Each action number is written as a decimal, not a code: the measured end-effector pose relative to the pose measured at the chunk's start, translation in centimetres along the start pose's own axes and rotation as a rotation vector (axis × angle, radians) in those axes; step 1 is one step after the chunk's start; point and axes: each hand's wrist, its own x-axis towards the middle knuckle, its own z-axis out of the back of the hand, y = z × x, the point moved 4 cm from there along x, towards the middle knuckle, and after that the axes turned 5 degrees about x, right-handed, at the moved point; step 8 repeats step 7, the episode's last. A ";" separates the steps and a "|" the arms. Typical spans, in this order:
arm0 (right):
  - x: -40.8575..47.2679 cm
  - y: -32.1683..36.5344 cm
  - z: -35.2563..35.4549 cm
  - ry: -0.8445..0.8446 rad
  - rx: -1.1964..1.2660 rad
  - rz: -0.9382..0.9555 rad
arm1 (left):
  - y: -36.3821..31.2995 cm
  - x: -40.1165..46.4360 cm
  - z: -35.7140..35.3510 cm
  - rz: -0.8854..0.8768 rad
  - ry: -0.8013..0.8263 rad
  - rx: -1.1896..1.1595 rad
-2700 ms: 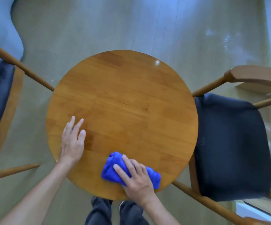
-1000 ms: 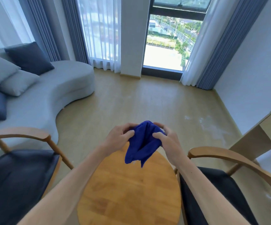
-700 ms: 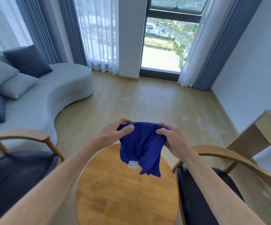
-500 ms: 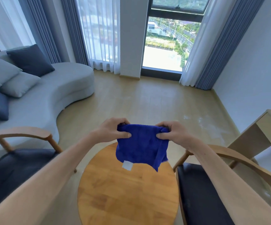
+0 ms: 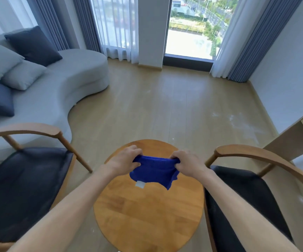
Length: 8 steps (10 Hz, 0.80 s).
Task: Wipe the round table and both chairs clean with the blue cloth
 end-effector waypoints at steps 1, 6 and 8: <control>1.0 -1.2 -4.5 -0.044 -0.068 0.026 | 2.1 0.1 -4.5 0.057 0.019 0.059; -4.3 -4.5 -22.5 0.089 -0.371 0.230 | 5.9 -7.7 -20.7 -0.020 0.074 0.457; -5.8 -5.1 -24.5 0.079 -0.285 0.199 | 5.8 -9.9 -23.4 0.056 0.086 0.401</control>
